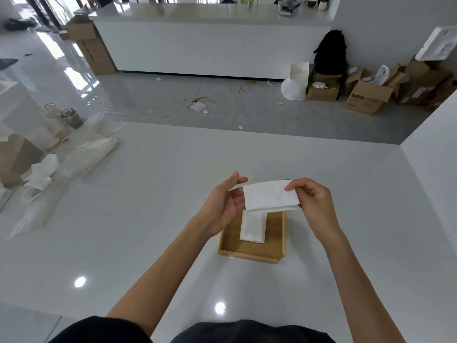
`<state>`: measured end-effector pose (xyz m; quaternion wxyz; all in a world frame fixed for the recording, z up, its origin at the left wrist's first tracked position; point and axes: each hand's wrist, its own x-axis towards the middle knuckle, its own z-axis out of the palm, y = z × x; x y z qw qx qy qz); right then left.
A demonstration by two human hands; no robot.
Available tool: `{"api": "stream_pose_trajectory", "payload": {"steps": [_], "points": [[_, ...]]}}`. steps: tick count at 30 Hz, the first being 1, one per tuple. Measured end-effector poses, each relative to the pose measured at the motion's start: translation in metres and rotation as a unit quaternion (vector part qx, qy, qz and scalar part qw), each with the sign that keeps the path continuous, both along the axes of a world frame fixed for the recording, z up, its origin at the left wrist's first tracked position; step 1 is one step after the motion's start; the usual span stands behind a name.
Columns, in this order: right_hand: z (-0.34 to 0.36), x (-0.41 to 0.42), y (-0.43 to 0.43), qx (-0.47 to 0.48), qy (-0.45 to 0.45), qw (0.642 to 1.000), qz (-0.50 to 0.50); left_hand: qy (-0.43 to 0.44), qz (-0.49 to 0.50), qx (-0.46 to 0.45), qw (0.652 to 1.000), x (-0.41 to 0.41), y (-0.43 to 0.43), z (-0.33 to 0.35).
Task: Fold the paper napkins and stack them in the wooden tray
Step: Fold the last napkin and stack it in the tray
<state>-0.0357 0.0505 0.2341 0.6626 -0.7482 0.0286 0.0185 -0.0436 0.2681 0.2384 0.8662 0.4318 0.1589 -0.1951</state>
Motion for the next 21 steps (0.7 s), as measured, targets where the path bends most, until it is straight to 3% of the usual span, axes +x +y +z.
{"api": "stream_pose_trajectory", "payload": {"steps": [3,7,10,15,18,21], "points": [[0.001,-0.001,0.0,-0.004,0.005,1.0,0.016,-0.046,-0.048,0.117,0.991,-0.002,-0.001,0.0],[-0.001,-0.002,0.001,0.13,0.122,0.983,0.037,-0.092,-0.029,0.186,0.978,-0.003,-0.002,-0.005],[-0.008,-0.005,0.003,0.049,0.143,0.988,0.038,-0.113,-0.023,0.236,0.965,-0.004,-0.003,-0.007],[-0.011,-0.006,0.009,-0.004,0.066,0.998,0.008,-0.114,-0.051,0.299,0.946,-0.009,0.002,-0.009],[-0.002,-0.003,0.008,-0.042,0.037,0.996,0.067,-0.092,-0.127,0.272,0.95,-0.012,0.007,-0.007],[0.01,0.004,0.007,-0.106,0.05,0.977,0.18,-0.117,-0.18,0.291,0.932,-0.015,0.007,-0.01]]}}
